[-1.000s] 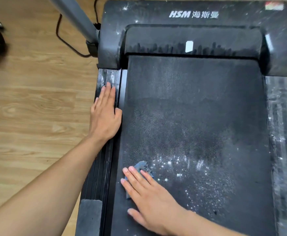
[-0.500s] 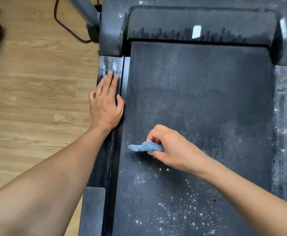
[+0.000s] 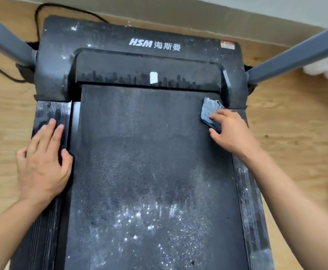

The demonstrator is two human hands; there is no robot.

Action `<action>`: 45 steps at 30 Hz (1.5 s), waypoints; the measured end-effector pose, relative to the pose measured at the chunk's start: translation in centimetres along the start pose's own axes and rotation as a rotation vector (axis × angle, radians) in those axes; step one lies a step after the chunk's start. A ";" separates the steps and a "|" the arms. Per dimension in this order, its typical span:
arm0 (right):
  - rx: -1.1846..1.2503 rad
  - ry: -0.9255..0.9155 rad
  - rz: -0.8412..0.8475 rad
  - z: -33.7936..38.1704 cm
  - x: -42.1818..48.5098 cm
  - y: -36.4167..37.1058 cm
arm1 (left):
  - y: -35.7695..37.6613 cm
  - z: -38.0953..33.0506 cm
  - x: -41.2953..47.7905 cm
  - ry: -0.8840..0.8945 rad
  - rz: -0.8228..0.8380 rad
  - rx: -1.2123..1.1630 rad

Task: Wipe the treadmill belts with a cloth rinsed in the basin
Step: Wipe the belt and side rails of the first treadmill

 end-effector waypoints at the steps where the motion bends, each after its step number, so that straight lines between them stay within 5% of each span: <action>1: 0.002 -0.018 -0.051 -0.1 -0.1 0.0 | 0.1 0.0 0.0 0.000 -0.005 0.001; 4: 0.098 -0.014 -0.211 0.7 0.2 -0.3 | 0.1 0.1 0.0 0.009 -0.001 0.011; 9: 0.181 0.121 -0.031 2.5 2.4 4.2 | 0.4 0.4 0.1 -0.001 0.007 0.006; 17: 0.266 0.356 -0.130 6.2 5.5 4.7 | 2.0 1.6 0.7 0.062 0.023 -0.053; 31: 0.078 -0.435 0.070 35.9 6.6 8.5 | 0.3 0.6 0.0 0.042 0.045 0.047; 37: -0.121 -0.597 0.048 26.3 6.3 7.4 | 0.0 0.4 0.1 0.015 0.028 0.003; 45: -0.026 0.096 0.037 1.8 4.1 4.4 | 0.1 -0.2 0.2 -0.035 0.059 0.051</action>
Point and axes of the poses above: each hand's wrist, its own x-axis towards the middle knuckle, its own y-axis out of the palm, z = x × y, the point moved 6 cm from there along x, towards the middle knuckle, and after that the axes turned 4 degrees about -y, right-handed, at the moved point
